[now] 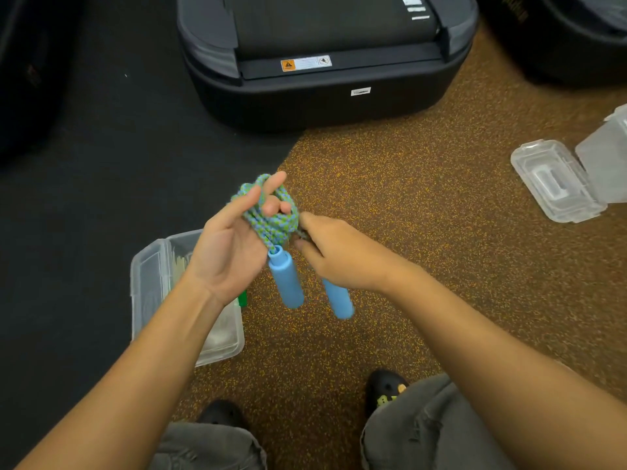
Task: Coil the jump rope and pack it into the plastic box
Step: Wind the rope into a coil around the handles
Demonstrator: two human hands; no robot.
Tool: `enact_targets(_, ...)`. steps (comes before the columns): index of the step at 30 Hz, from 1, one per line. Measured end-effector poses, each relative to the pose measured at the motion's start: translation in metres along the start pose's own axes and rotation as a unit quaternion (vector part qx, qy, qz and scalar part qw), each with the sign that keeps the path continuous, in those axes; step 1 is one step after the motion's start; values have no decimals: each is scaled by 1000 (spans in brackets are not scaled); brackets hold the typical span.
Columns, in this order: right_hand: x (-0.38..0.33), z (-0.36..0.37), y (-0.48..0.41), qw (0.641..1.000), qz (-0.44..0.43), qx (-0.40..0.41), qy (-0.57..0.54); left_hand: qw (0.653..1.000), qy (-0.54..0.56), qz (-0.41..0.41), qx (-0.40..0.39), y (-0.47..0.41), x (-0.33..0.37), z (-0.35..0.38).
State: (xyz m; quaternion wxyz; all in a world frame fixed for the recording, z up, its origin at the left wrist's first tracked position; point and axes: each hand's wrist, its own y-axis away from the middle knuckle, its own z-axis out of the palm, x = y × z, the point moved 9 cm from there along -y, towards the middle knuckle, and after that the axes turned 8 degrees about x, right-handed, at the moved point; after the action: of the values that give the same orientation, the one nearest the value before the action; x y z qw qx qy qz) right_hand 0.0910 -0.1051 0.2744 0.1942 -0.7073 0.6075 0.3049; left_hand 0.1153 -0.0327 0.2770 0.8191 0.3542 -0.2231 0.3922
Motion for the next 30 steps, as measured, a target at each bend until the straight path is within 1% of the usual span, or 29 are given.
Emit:
enact_targets(3,0,4,1,998,-19,-3,52,998,-10,35,48,-5,7,-11)
enact_targets(6,-2,0,3,999,-8,10,45,995,-31,43,82,-6,6,-17)
enact_targets(10,-7,2,5,999,-9,6,47,989,-104,42,92,-3,-1,-11)
enact_targets(12,-9,3,5,999,-13,12,43,980,-170,37,93,-4,-6,-12)
enact_targets(14,-11,-1,5,998,-20,31,51,963,-255,32,78,-5,-13,-12)
enact_targets(17,-17,-14,5,994,-40,86,62,930,-362,23,49,-7,-23,-13)
enact_targets(20,-24,-21,7,988,-70,121,61,910,-415,2,13,-5,-28,-11)
enact_targets(22,-26,-22,7,988,-87,116,52,898,-439,-9,-4,-4,-26,-11)
enact_targets(26,-27,-24,6,989,-124,77,38,864,-500,-34,-51,1,-22,-13)
enact_targets(29,-27,-26,5,990,-128,53,30,821,-562,-46,-87,2,-24,-17)
enact_targets(30,-26,-26,5,990,-128,46,30,812,-572,-50,-103,4,-27,-16)
